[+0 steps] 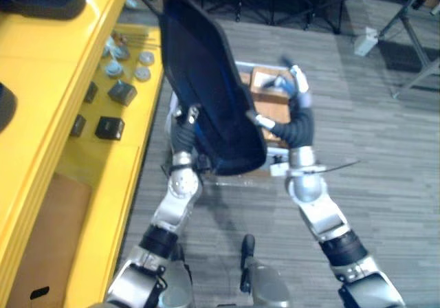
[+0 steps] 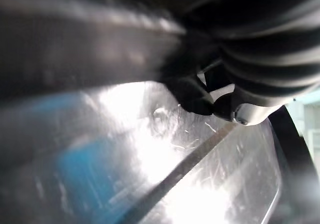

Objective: Walk over and take plastic housings, then place them on the shelf

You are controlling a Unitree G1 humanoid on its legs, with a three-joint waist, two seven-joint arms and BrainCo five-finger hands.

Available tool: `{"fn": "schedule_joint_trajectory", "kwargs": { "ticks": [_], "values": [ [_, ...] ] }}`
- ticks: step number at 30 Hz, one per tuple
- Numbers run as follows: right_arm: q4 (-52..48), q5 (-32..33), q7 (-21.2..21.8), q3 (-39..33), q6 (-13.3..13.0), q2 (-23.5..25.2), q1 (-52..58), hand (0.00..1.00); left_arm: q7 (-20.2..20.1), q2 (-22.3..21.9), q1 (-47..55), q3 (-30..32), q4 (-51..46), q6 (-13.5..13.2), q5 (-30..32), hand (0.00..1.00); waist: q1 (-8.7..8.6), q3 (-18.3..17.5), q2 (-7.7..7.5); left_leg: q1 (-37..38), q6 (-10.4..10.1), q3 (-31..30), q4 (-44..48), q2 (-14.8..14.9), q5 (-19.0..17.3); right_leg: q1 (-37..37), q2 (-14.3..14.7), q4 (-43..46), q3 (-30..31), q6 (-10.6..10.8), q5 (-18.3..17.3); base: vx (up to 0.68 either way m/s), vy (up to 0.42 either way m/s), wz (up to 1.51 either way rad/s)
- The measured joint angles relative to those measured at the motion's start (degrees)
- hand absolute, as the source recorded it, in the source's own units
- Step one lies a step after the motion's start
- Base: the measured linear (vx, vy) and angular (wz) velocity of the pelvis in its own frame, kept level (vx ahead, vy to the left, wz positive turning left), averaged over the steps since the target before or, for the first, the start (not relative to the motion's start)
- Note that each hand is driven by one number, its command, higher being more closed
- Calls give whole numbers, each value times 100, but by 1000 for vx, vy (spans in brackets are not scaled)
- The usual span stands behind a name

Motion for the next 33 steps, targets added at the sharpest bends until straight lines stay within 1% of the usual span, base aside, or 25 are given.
{"fn": "schedule_joint_trajectory", "kwargs": {
  "ticks": [1,3,4,5,7,8,9,10,12,13,14,15,16,18,19,20,21,22,23,26,28,29,31,32,33],
  "values": [
    [-117,148,71,-150,7,-41,172,0,116,-7,98,48,4,-1,160,100,-1,-125,16,4,0,8,-6,8,-12,0,4,1,-1,7,-74,-21,-14,-4],
    [-232,310,150,-351,62,-83,426,0,259,-45,218,220,13,-2,337,100,-5,-239,34,65,11,36,-59,11,-18,14,12,-4,16,9,-92,-22,-12,-8],
    [-327,438,203,-479,104,-126,591,0,395,-83,271,356,19,-8,431,100,-5,-243,39,155,-3,80,-107,14,-9,69,13,-15,36,12,-94,-20,-9,-13],
    [-344,474,210,-550,106,-133,673,0,441,-107,291,421,33,-12,435,100,-3,-249,39,201,-12,115,-138,18,-4,87,17,-17,58,13,-94,-23,-4,-16],
    [-397,729,247,-916,138,-133,1095,0,647,-115,395,573,129,-42,454,100,-17,-414,46,260,-47,191,-228,14,19,69,19,-45,126,23,-92,-2,4,-16],
    [-415,778,253,-1017,163,-132,1206,0,672,-117,435,624,130,-61,482,100,-20,-439,51,281,-49,212,-243,15,21,69,22,-52,151,25,-92,22,11,-14],
    [-457,843,261,-1246,222,-127,1451,0,719,-121,514,718,130,-123,560,100,-49,-495,60,292,-40,249,-250,18,26,68,25,-78,181,36,-85,37,17,-12],
    [-455,964,326,-1447,232,-96,1713,0,751,-116,584,819,129,-275,584,100,-101,-542,70,296,-39,267,-260,14,26,59,23,-92,191,70,-58,36,13,-9],
    [-430,1106,330,-1644,231,16,2086,0,798,-116,678,953,94,-466,577,100,-159,-561,84,323,-42,292,-271,15,24,60,25,-91,208,54,-43,40,16,-10],
    [-268,1176,320,-1787,232,201,2439,0,787,-121,837,1073,-66,-637,531,100,-200,-563,88,386,-56,323,-301,18,7,68,36,-91,272,57,-39,37,18,-17],
    [-166,1199,308,-1838,230,287,2572,0,768,-128,934,1094,-202,-692,521,100,-236,-568,90,392,-60,330,-303,20,-6,69,40,-91,293,57,-39,38,22,-15],
    [33,1364,286,-1915,226,452,2825,0,690,-130,1152,1109,-581,-767,400,100,-305,-570,94,392,-53,339,-307,16,-23,64,37,-96,305,61,-43,20,21,-7],
    [274,1585,242,-2005,218,641,3111,0,595,-149,1396,1113,-972,-901,309,100,-310,-578,109,399,-54,370,-323,12,-38,54,35,-108,322,70,-49,23,24,-6],
    [574,1896,189,-2138,177,906,3436,0,446,-226,1709,1114,-1358,-1064,299,100,-309,-600,143,427,-53,396,-369,1,-41,54,27,-113,328,86,-62,15,17,-6],
    [801,2032,195,-2217,61,1075,3612,0,353,-251,1926,1129,-1547,-1163,270,100,-307,-623,185,480,-53,455,-414,-6,-41,63,21,-116,348,93,-73,9,20,-8],
    [932,2108,220,-2275,-65,1170,3744,0,250,-253,2102,1156,-1667,-1187,123,100,-317,-667,260,496,-48,457,-431,-18,-48,69,10,-118,355,106,-85,10,25,-7],
    [965,2186,280,-2338,-135,1205,3791,0,198,-265,2154,1184,-1688,-1189,72,100,-317,-687,293,502,-46,457,-439,-26,-49,72,2,-119,354,108,-86,0,0,0],
    [1085,2307,457,-2445,-276,1220,3805,0,98,-315,2251,1337,-1710,-1204,-26,100,-316,-718,347,539,-43,455,-488,-39,-47,92,-7,-123,354,110,-88,0,0,0],
    [1125,2328,613,-2560,-333,1220,3796,0,27,-334,2339,1475,-1731,-1218,-104,100,-308,-743,387,589,-43,445,-525,-49,-46,129,-13,-124,345,123,-104,-20,15,4],
    [1165,2476,972,-2690,-473,1218,3742,0,-56,-323,2531,1852,-1986,-1219,-131,100,-309,-755,402,653,-45,301,-606,-84,-13,258,-44,-129,212,133,-165,-31,7,23],
    [1290,2571,1241,-2674,-488,1212,3545,0,-92,-316,2732,2242,-2401,-1219,-126,100,-272,-765,391,679,-29,118,-653,-132,41,399,-85,-139,-2,139,-196,-13,6,44],
    [1306,2572,1294,-2656,-488,1212,3483,0,-89,-313,2782,2330,-2498,-1219,-126,100,-228,-773,393,683,-33,62,-684,-150,63,414,-96,-142,-32,139,-200,-31,10,43],
    [1343,2592,1461,-2447,-486,1191,3218,0,-74,-309,2968,2694,-2830,-1213,-111,100,-71,-794,396,661,-3,-155,-796,-230,153,519,-157,-208,-279,151,-208,-24,11,48],
    [1345,2635,1491,-2383,-486,1179,3151,0,-53,-309,3037,2787,-2909,-1201,-93,100,-29,-814,396,653,-13,-198,-833,-249,190,528,-173,-210,-328,159,-216,-10,12,48],
    [1386,2641,1562,-2181,-467,1164,2979,0,-39,-313,3210,2989,-3073,-1166,-72,100,71,-871,399,633,6,-307,-920,-286,265,539,-198,-226,-435,165,-220,11,9,54]
  ]
}}
